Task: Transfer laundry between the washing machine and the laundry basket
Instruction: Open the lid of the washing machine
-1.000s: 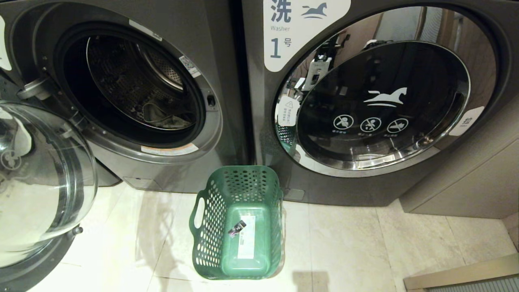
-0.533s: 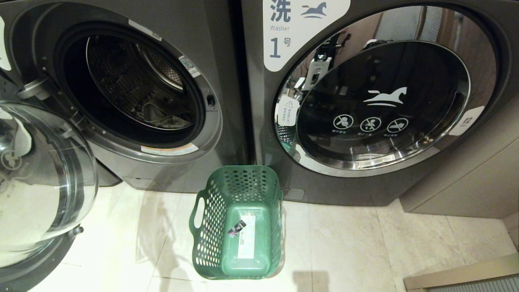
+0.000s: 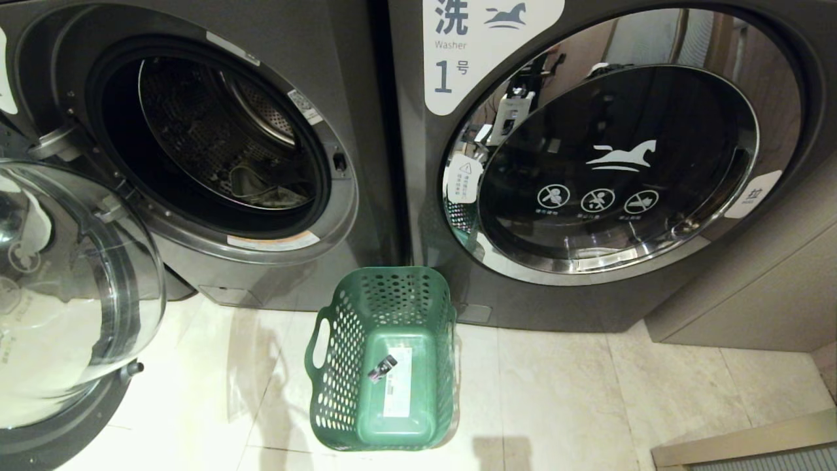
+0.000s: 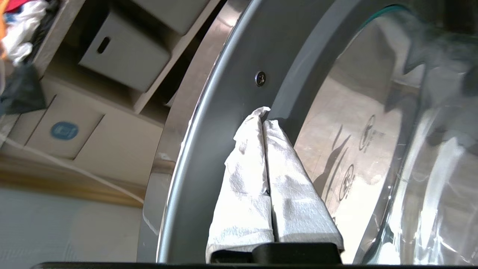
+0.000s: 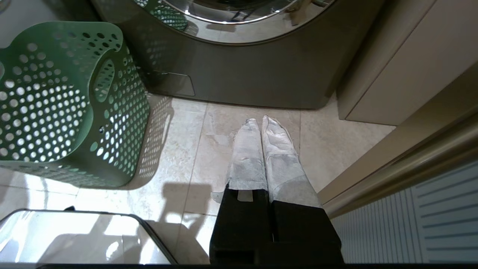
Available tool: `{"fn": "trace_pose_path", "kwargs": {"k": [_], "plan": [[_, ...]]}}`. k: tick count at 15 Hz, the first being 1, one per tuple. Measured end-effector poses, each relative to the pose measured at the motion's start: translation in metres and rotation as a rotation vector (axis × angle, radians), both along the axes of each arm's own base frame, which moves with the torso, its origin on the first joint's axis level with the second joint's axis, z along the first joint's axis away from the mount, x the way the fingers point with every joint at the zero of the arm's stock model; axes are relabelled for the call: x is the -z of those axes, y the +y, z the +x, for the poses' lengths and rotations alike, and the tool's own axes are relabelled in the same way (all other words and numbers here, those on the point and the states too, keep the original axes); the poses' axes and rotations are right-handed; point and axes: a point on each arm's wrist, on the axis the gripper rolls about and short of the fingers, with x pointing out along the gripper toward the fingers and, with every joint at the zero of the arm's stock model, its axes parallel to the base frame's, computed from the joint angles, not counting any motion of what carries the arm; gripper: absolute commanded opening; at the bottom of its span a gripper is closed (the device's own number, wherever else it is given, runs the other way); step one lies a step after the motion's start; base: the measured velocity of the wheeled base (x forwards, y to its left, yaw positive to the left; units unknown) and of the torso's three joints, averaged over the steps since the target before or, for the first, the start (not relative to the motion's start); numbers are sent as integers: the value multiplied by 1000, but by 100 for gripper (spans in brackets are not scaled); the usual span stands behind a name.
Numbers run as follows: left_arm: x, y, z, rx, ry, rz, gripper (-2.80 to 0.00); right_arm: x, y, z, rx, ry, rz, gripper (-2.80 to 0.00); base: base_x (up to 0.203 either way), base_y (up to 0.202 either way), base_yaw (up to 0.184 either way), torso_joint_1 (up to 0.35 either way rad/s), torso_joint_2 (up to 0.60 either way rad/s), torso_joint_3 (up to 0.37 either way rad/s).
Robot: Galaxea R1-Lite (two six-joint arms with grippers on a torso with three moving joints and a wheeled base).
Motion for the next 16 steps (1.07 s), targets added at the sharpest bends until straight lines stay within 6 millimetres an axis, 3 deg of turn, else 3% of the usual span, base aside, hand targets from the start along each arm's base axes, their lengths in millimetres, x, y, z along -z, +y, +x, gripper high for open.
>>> {"fn": "trace_pose_path", "kwargs": {"k": [6, 16], "plan": [[1, 11, 5, -138, 9, 12, -280, 0, 0, 0, 0, 0, 0, -280, 0, 0, 0, 0, 0, 0], [5, 81, 17, -320, -41, -3, -280, 0, 0, 0, 0, 0, 0, -280, 0, 0, 0, 0, 0, 0]]}}
